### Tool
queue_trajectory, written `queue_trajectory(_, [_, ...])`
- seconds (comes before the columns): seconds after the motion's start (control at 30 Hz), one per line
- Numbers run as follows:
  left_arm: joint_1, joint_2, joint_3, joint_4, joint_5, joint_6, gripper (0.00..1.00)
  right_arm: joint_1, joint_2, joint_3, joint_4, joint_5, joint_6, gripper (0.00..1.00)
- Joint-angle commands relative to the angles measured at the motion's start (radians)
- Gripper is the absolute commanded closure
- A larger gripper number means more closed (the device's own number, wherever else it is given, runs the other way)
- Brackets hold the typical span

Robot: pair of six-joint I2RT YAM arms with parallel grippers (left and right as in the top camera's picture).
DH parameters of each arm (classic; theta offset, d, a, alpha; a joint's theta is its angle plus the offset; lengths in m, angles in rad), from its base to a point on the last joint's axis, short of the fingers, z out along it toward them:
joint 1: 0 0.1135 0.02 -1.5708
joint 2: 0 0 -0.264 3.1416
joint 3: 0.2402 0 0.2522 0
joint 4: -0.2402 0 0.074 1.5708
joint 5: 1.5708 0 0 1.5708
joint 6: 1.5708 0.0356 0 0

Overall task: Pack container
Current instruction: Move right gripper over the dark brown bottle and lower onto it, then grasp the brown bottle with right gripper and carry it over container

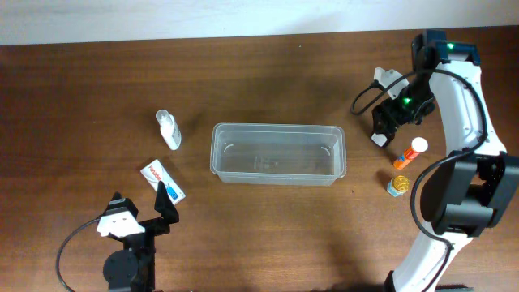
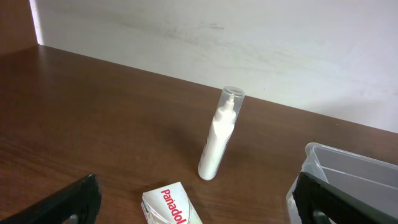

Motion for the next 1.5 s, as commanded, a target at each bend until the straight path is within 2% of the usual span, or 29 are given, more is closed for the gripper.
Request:
queue_trajectory(0.0, [0.000, 0.000, -0.005, -0.001, 0.008, 0.019, 0.01, -0.005, 0.040, 0.008, 0.031, 0.036, -0.040, 0.23])
queue_trajectory(0.2, [0.000, 0.000, -0.005, -0.001, 0.007, 0.019, 0.00, -0.005, 0.061, 0.006, 0.074, 0.095, -0.040, 0.23])
queue_trajectory(0.5, [0.000, 0.000, -0.005, -0.001, 0.008, 0.018, 0.01, -0.005, 0.075, -0.013, 0.104, 0.075, -0.040, 0.24])
queue_trajectory(0.7, [0.000, 0.000, -0.005, -0.001, 0.008, 0.019, 0.01, -0.005, 0.076, -0.039, 0.113, 0.068, -0.040, 0.33])
queue_trajectory(1.07, [0.000, 0.000, -0.005, -0.001, 0.008, 0.019, 0.00, -0.005, 0.076, -0.131, 0.162, 0.057, -0.039, 0.33])
queue_trajectory(1.2, [0.000, 0.000, -0.005, -0.001, 0.007, 0.019, 0.00, -0.005, 0.076, -0.133, 0.169, 0.057, -0.036, 0.39])
queue_trajectory(1.47, [0.000, 0.000, -0.005, -0.001, 0.007, 0.019, 0.01, -0.004, 0.076, -0.133, 0.170, 0.057, -0.017, 0.59])
